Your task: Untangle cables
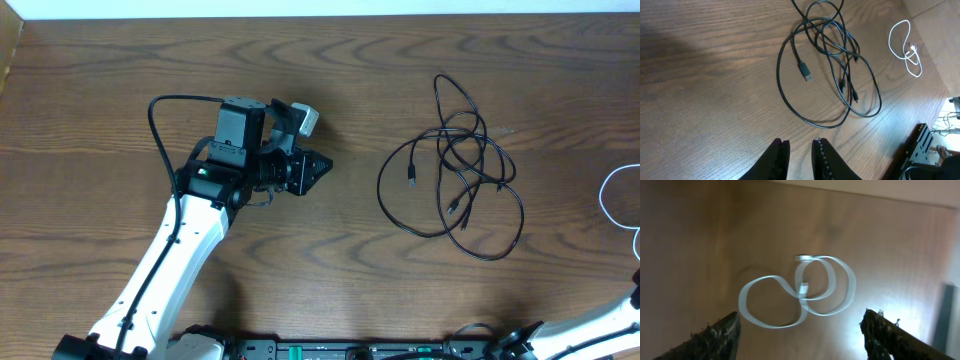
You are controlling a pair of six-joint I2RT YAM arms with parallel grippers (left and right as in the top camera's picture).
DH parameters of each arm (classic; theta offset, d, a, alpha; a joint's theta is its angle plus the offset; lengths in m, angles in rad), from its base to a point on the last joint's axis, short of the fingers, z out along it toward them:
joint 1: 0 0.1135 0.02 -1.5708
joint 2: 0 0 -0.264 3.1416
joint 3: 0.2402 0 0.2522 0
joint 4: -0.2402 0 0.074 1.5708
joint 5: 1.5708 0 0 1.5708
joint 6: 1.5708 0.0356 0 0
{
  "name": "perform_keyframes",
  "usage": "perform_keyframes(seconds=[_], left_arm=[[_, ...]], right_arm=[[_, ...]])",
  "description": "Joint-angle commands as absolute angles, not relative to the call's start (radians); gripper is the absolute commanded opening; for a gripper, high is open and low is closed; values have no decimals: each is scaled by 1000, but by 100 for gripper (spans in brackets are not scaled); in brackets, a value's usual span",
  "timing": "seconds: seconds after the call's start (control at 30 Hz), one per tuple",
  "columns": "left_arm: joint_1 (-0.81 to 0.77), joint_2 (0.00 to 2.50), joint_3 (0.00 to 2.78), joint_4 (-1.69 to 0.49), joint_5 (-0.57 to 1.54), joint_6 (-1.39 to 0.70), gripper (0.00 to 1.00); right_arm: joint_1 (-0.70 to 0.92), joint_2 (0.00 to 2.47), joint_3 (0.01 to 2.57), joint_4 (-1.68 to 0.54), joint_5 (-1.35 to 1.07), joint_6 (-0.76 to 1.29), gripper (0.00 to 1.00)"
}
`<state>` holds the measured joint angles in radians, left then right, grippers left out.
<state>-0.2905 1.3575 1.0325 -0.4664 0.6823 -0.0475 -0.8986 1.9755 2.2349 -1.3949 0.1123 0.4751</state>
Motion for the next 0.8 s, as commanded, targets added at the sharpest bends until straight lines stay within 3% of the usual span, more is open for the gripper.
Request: perform_keyframes(seconds=[0.0,0.27,0.4,0.77], left_arm=[[-291,1336,1048,-454,698,-30,21],[-291,1319,1048,-424,699,-30,21],[-291,1278,1048,-427,683,-31,21],[-182,1129,1048,-509,597,-46,21]], right_arm=[[-821,1892,2248,-1359,-74,273,75],[-532,1871,2220,-1335,-272,-65,79],[-361,1872,2162,-1332,-200,-84,78],[-87,1872,1809,-1198,-201,-166,79]])
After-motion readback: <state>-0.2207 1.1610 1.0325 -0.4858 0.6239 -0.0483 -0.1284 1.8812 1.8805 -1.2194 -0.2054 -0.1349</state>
